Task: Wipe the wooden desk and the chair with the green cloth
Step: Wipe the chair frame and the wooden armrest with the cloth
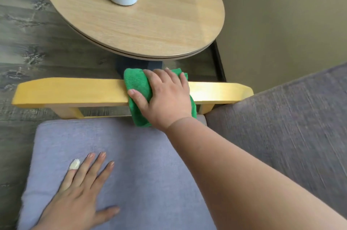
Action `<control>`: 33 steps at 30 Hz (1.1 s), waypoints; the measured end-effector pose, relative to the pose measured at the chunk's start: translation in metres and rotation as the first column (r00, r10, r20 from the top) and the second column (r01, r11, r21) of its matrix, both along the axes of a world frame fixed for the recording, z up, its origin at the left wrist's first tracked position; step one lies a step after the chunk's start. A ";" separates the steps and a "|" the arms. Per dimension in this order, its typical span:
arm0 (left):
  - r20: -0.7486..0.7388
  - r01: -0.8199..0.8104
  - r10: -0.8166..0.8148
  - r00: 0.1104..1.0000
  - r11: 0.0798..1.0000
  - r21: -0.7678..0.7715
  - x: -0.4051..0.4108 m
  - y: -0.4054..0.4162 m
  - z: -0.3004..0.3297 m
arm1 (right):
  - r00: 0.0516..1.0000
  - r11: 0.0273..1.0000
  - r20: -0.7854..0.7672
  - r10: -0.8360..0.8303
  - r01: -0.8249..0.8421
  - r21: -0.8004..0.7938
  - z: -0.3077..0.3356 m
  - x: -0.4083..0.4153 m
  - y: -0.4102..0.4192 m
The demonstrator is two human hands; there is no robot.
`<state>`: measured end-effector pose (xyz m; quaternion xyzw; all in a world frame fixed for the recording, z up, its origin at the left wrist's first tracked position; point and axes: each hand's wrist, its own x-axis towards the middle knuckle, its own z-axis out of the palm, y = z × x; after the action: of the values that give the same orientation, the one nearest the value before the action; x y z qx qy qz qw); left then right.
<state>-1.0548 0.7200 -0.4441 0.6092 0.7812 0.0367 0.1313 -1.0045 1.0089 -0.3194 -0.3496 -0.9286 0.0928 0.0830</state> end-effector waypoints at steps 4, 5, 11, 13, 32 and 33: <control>-0.009 -0.005 0.005 1.000 1.000 -0.011 -0.001 -0.001 0.000 | 1.000 1.000 0.010 0.013 -0.013 0.018 0.000 0.032 0.031; -0.005 -0.003 0.003 1.000 1.000 -0.013 -0.002 -0.001 -0.001 | 1.000 0.999 0.022 -0.021 0.020 0.034 0.000 0.046 0.043; 0.039 -0.004 0.007 0.999 0.997 -0.077 -0.004 -0.003 0.001 | 0.992 0.992 0.084 -0.099 0.091 0.091 -0.001 0.075 0.075; 0.071 -0.003 0.010 0.997 0.995 -0.100 -0.006 -0.002 0.005 | 0.994 0.992 0.077 -0.080 0.072 0.104 0.000 0.063 0.067; 0.192 0.119 -0.080 0.978 0.972 -0.204 -0.016 -0.007 0.016 | 0.825 0.825 0.107 0.556 -0.563 0.050 0.007 -0.156 -0.077; 0.191 0.118 -0.077 0.979 0.970 -0.212 -0.014 -0.007 0.017 | 0.825 0.824 0.100 0.557 -0.564 0.056 0.006 -0.156 -0.080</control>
<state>-1.0693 0.7132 -0.4273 0.6225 0.7342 -0.0023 0.2709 -1.1606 0.9288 -0.3129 -0.0613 -0.9958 0.0606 0.0297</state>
